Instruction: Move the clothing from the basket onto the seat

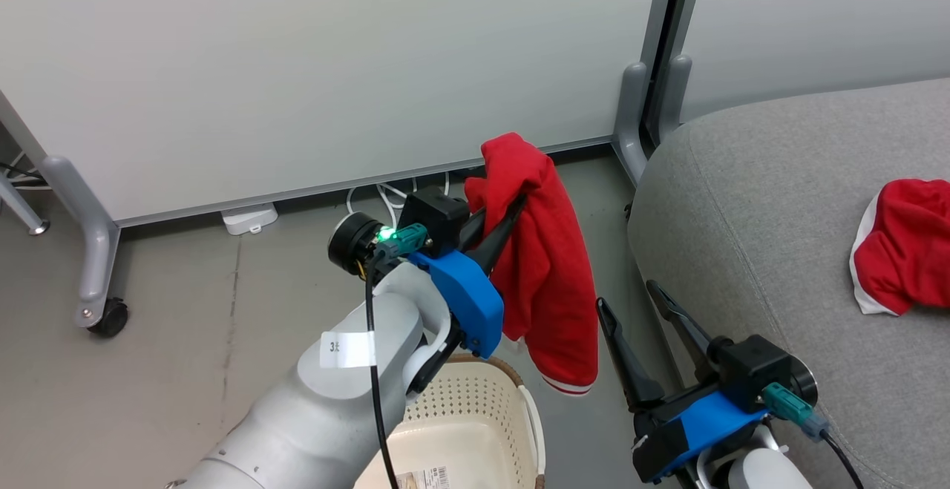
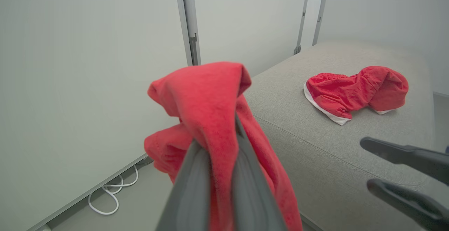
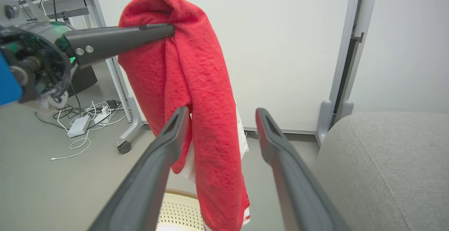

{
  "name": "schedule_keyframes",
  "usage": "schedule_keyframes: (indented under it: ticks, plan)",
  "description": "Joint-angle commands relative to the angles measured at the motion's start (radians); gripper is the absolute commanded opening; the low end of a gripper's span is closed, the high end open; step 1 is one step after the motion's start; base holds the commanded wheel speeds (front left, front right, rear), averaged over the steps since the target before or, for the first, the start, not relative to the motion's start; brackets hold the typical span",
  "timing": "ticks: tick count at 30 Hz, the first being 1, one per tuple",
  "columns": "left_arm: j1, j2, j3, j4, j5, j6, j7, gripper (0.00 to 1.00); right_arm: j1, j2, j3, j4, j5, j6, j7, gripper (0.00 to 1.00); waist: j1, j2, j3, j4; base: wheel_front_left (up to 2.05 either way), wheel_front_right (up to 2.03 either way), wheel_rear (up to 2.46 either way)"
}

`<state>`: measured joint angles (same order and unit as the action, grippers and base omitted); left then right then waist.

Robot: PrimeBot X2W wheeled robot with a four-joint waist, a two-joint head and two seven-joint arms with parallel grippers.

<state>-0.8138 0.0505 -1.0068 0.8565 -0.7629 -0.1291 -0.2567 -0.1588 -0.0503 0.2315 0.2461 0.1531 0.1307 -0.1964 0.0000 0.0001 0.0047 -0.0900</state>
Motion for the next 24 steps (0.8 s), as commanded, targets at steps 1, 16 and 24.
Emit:
schedule_keyframes:
  ticks: [1,16,24]
  plan:
    - [-0.009,0.000,-0.004,0.001,-0.008,-0.002,-0.003,0.00,0.011,0.000,0.003,0.004,0.003,0.000,-0.001,1.00,0.0000,-0.0001,0.001,-0.002,0.00,0.00,0.00]
    - [-0.029,0.000,-0.040,-0.013,-0.043,-0.002,-0.008,0.00,-0.157,-0.011,0.091,0.192,0.004,0.000,0.023,1.00,0.0000,-0.0001,0.021,0.006,0.00,0.00,0.00]
    - [-0.039,0.000,-0.057,-0.032,-0.051,0.001,-0.009,0.00,-0.312,-0.006,0.126,0.400,0.017,0.000,0.004,1.00,0.0000,-0.0001,0.040,0.021,0.00,0.00,0.00]
